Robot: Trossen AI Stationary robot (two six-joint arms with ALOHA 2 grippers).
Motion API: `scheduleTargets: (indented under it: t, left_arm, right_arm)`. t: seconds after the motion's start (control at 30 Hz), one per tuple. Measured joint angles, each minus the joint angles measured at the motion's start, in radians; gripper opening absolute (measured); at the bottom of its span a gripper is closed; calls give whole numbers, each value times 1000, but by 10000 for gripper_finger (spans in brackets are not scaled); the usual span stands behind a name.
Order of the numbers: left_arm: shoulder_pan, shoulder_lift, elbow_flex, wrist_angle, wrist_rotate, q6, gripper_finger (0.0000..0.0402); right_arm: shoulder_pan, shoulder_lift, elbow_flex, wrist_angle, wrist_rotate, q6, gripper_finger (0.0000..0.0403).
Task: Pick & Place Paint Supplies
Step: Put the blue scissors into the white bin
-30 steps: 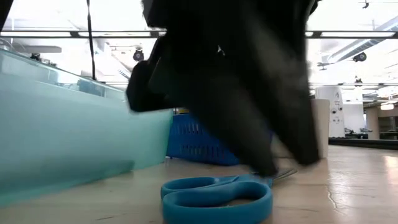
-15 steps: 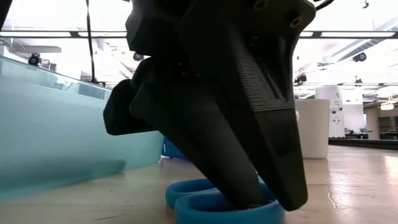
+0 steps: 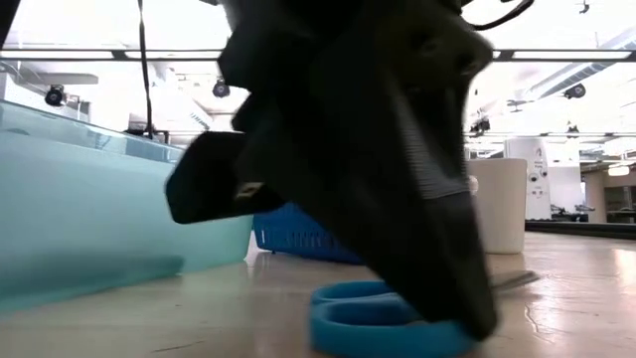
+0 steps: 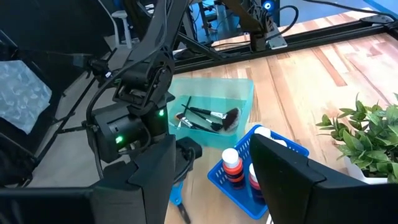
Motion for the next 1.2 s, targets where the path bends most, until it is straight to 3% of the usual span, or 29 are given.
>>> scheduleTargets:
  t: [0.2, 0.7, 0.93, 1.2]
  left_arm:
    - [1, 2, 29, 41, 0, 15, 2]
    - [3, -3, 268, -18, -55, 171, 1]
    - [17, -5, 274, -72, -80, 208, 1]
    - [3, -5, 273, -73, -68, 621, 60]
  right_arm:
    - [0, 0, 0, 9, 0, 4, 203]
    - [48, -27, 0, 53, -4, 7, 203]
    - [58, -32, -5, 36, -12, 4, 203]
    - [118, -32, -25, 33, -57, 26, 203]
